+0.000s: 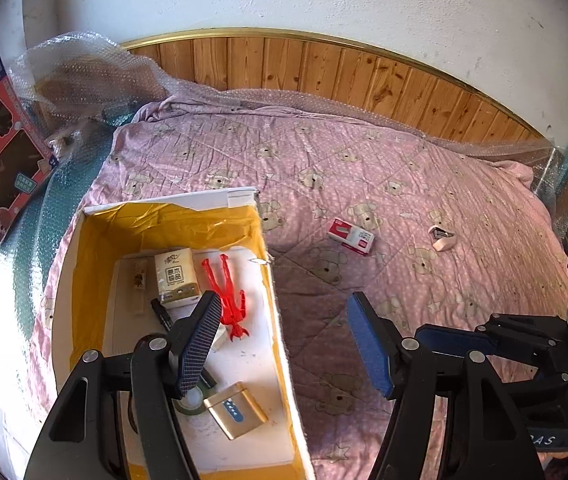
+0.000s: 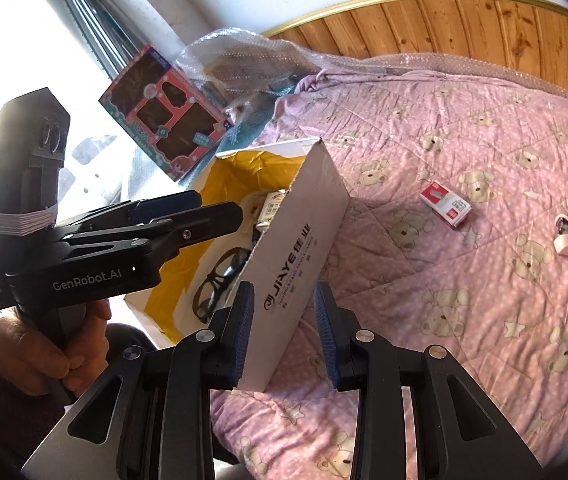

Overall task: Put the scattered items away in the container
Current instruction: 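Withdraw both tools from the box toward the staple box and pink stapler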

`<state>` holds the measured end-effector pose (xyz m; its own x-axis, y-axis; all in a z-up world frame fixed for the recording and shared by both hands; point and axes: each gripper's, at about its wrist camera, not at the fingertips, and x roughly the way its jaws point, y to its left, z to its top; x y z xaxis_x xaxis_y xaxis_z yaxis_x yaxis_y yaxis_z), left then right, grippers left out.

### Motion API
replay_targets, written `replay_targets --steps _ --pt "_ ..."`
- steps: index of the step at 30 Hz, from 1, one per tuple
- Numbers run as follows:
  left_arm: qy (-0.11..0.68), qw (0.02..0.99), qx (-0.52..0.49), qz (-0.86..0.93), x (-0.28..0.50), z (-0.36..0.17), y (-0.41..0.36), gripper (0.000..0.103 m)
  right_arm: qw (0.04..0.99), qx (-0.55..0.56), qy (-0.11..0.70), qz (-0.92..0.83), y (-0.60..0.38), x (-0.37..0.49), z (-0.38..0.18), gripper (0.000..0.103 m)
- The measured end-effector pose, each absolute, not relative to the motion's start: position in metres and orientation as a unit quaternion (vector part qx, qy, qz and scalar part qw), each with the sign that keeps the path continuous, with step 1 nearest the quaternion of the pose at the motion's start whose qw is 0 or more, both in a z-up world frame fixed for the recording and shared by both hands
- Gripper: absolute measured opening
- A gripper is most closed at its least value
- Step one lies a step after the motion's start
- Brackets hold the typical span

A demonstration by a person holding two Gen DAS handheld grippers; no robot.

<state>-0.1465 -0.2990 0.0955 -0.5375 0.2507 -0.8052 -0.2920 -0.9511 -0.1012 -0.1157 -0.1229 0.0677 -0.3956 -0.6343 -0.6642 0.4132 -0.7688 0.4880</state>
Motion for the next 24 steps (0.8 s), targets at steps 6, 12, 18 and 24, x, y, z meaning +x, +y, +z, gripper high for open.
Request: replay_targets --steps 6,12,18,24 --pt "0.032 0.176 -0.459 0.870 -0.129 0.093 -0.262 0.066 0.298 0.446 -0.152 -0.830 -0.081 -0.101 0.062 0.035" --pt "0.040 0.194 -0.465 0.863 -0.120 0.088 -0.228 0.066 0.274 0.447 -0.180 -0.832 -0.044 -0.099 0.051 0.035" --pt "0.044 0.206 -0.472 0.856 -0.122 0.082 -0.199 0.067 0.250 0.450 -0.200 -0.834 -0.012 -0.103 0.040 0.035" --pt "0.040 0.210 -0.486 0.847 -0.136 0.067 -0.177 0.068 0.217 0.456 -0.222 -0.834 0.018 -0.117 0.024 0.035"
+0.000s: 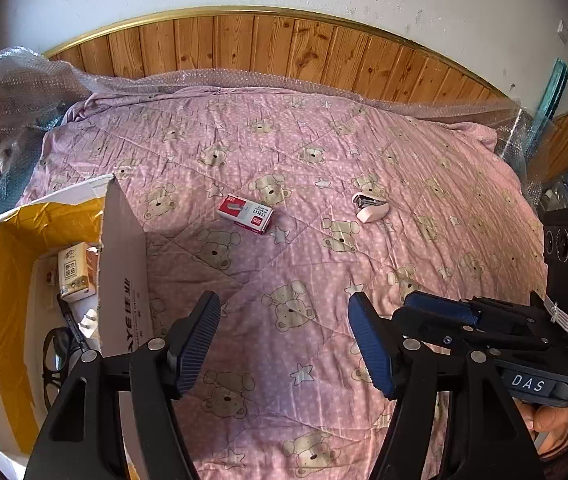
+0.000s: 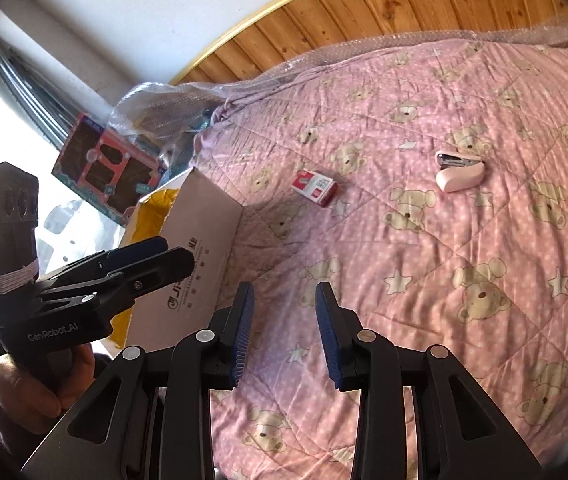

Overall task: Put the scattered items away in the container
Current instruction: 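Withdraw both tools from the box toward the staple box and pink stapler, then grasp the red staple box with the left tool while the right tool grasps the pink stapler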

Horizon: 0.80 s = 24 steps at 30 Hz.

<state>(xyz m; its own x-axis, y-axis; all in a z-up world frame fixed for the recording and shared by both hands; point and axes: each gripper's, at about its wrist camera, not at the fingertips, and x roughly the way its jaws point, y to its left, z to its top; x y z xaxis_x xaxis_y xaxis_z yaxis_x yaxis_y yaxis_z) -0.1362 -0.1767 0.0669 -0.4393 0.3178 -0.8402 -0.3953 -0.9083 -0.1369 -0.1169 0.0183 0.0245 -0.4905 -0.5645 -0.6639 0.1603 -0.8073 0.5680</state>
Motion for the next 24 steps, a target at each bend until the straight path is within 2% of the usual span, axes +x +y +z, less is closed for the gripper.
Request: replay_targets --steps 24 --pt "-0.014 0.171 -0.543 0.822 -0.249 -0.017 -0.133 0.068 0.067 0.489 -0.279 -0.824 0.118 -0.219 -0.055 0.035"
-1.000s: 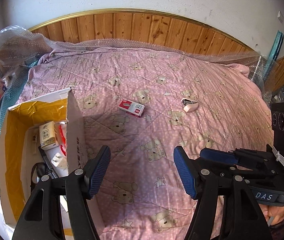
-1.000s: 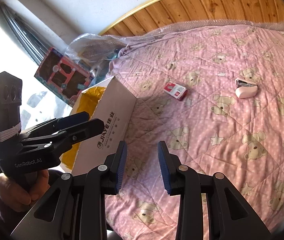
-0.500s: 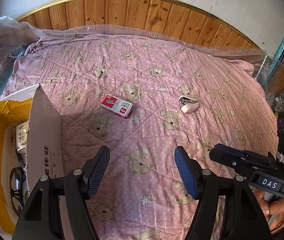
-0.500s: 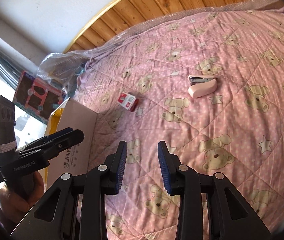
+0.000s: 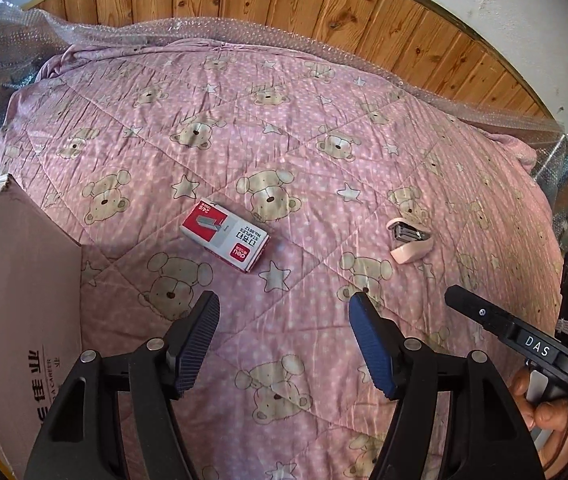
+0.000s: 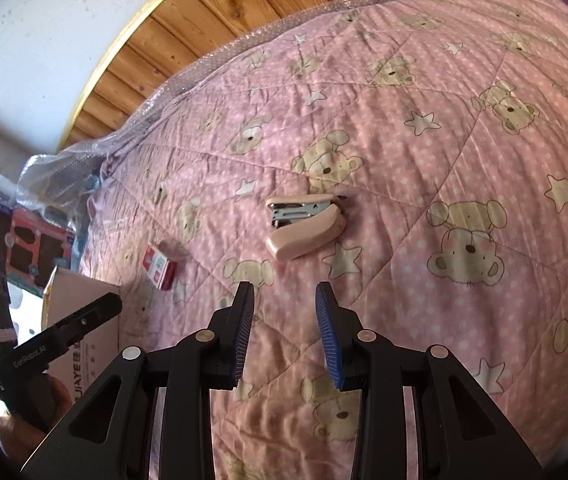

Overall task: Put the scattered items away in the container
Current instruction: 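Grasp the red staple box with the left tool while the right tool grasps the pink stapler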

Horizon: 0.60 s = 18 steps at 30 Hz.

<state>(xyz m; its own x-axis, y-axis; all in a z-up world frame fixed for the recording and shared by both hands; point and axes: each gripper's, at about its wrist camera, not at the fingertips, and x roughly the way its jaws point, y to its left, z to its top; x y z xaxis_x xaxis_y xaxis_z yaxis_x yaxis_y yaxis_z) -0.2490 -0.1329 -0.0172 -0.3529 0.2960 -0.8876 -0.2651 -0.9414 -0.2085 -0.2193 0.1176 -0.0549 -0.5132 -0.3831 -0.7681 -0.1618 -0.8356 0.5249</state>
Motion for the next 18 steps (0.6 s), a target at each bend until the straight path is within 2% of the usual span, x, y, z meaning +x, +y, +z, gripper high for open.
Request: replay_targets --steps 10,18 --pt "-0.043 0.118 -0.558 0.820 -0.293 -0.058 -0.141 0.068 0.058 0.500 -0.306 -0.808 0.122 -0.260 -0.088 0.035" --pt "-0.047 0.096 -0.569 0.815 -0.316 -0.088 -0.145 0.068 0.053 0.490 -0.313 -0.812 0.113 -0.289 -0.090 0.037"
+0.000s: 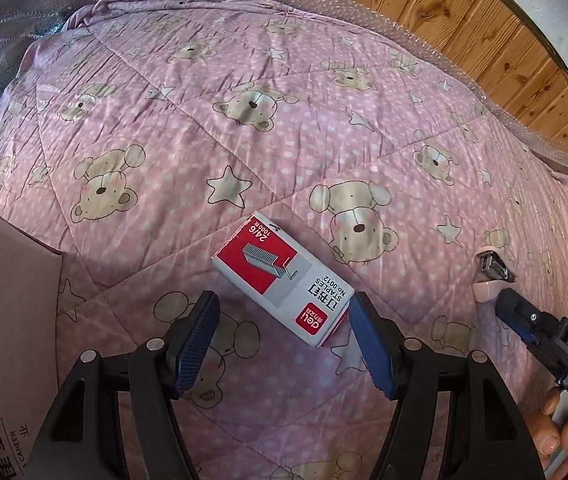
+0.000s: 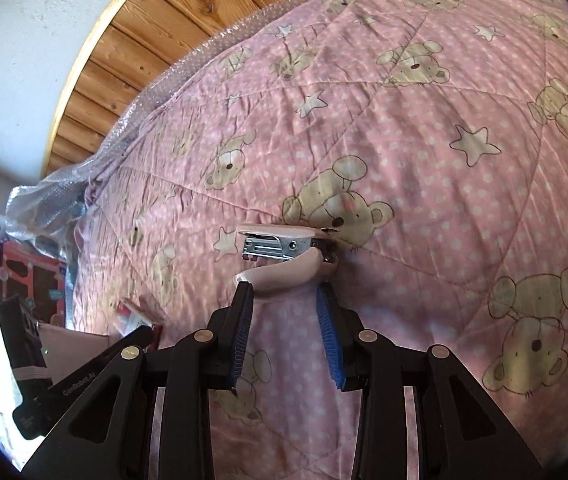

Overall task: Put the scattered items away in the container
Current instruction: 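Grasp the red staple box with the left tool while the right tool grasps the pink stapler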

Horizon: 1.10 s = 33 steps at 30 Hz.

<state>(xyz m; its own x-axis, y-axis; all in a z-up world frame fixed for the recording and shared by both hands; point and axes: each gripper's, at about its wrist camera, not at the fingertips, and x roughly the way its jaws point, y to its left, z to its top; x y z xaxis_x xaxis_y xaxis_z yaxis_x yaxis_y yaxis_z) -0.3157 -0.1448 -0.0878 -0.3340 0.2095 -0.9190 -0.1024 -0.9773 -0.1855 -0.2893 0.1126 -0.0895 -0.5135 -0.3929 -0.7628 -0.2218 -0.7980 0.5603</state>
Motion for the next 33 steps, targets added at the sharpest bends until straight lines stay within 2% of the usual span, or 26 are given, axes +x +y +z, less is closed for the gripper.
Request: replay_targets --steps 4,7,10,11,13,14,19,21,22,23,24,27,28,29,30,32,33 --pt "-0.051 0.097 -0.563 0.819 -0.320 -0.089 -0.147 0.071 0.037 0.479 -0.343 -0.807 0.116 -0.299 -0.090 0.045" --pt "-0.050 0.098 -0.559 0.822 -0.324 -0.089 -0.145 0.073 0.024 0.471 -0.349 -0.810 0.117 -0.305 -0.092 0.045" --pt "-0.043 0.103 -0.553 0.826 -0.325 -0.088 -0.142 0.073 0.026 0.472 -0.322 -0.820 0.114 -0.308 -0.087 0.030" --pt "-0.040 0.107 -0.550 0.827 -0.324 -0.088 -0.141 0.068 0.029 0.471 -0.308 -0.826 0.113 -0.307 -0.083 0.023" --pt "-0.037 0.116 -0.548 0.828 -0.323 -0.087 -0.140 0.055 0.031 0.473 -0.267 -0.839 0.109 -0.305 -0.074 0.018" --pt "-0.040 0.123 -0.548 0.826 -0.321 -0.086 -0.141 0.048 0.035 0.475 -0.253 -0.842 0.110 -0.304 -0.071 0.007" --pt "-0.054 0.137 -0.548 0.823 -0.318 -0.083 -0.142 0.037 0.036 0.484 -0.194 -0.853 0.118 -0.302 -0.053 0.007" --pt "-0.064 0.138 -0.546 0.824 -0.316 -0.082 -0.144 0.036 0.050 0.491 -0.207 -0.845 0.121 -0.304 -0.053 0.010" --pt "-0.070 0.137 -0.545 0.824 -0.315 -0.081 -0.146 0.036 0.052 0.489 -0.213 -0.844 0.121 -0.304 -0.054 0.015" --pt "-0.076 0.137 -0.543 0.825 -0.314 -0.081 -0.148 0.036 0.056 0.488 -0.217 -0.843 0.118 -0.305 -0.055 0.034" --pt "-0.080 0.134 -0.542 0.826 -0.313 -0.081 -0.149 0.036 0.060 0.489 -0.222 -0.841 0.114 -0.307 -0.058 0.045" --pt "-0.083 0.125 -0.543 0.826 -0.316 -0.085 -0.152 0.043 0.075 0.511 -0.220 -0.828 0.093 -0.314 -0.078 0.046" --pt "-0.081 0.122 -0.547 0.824 -0.317 -0.088 -0.152 0.052 0.089 0.511 -0.227 -0.824 0.087 -0.314 -0.083 0.045" --pt "-0.078 0.119 -0.547 0.825 -0.319 -0.091 -0.153 0.056 0.094 0.513 -0.225 -0.823 0.081 -0.313 -0.086 0.042" --pt "-0.073 0.119 -0.540 0.830 -0.319 -0.091 -0.153 0.056 0.084 0.513 -0.201 -0.830 0.075 -0.312 -0.085 0.028" --pt "-0.063 0.120 -0.534 0.834 -0.318 -0.091 -0.151 0.056 0.084 0.509 -0.157 -0.842 0.062 -0.308 -0.079 0.015" --pt "-0.064 0.121 -0.534 0.835 -0.318 -0.091 -0.152 0.056 0.086 0.507 -0.153 -0.844 0.060 -0.306 -0.077 0.015"
